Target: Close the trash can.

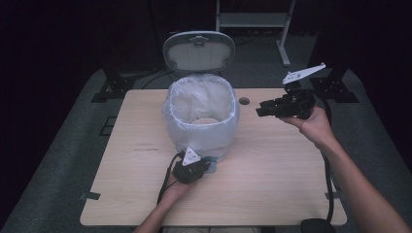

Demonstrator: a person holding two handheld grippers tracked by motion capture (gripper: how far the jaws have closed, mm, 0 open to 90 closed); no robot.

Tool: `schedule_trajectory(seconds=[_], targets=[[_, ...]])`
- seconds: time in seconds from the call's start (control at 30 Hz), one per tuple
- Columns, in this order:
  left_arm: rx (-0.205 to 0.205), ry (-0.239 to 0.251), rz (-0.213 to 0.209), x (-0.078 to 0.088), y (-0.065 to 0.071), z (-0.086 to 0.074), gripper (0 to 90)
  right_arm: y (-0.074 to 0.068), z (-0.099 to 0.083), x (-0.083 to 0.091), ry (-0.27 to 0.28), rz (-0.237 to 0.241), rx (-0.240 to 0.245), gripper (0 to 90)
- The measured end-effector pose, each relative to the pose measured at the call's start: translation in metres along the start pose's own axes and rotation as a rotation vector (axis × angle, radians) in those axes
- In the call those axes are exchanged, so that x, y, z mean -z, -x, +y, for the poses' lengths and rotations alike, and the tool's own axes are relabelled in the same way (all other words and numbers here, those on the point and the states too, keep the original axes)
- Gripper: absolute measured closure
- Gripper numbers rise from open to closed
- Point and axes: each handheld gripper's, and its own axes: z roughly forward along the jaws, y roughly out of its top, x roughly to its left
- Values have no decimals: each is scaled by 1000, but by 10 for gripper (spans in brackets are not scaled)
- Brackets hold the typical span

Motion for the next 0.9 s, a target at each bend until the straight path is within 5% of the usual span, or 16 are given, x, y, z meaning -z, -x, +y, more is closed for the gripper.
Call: schedule_trajectory(seconds=[0.43, 0.57, 0.67, 0.9], targets=[[-2, 6, -5, 1, 0, 0, 744, 13, -28, -5, 3, -7, -44, 578], [-10, 43, -43, 9, 7, -4, 591, 15, -39, -9, -1, -14, -52, 565], [-39, 59, -65, 21, 14, -6, 561, 17, -49, -11, 4, -25, -62, 556], [-27, 70, -74, 38, 14, -7, 496, 22, -72, -16, 6, -50, -87, 542]])
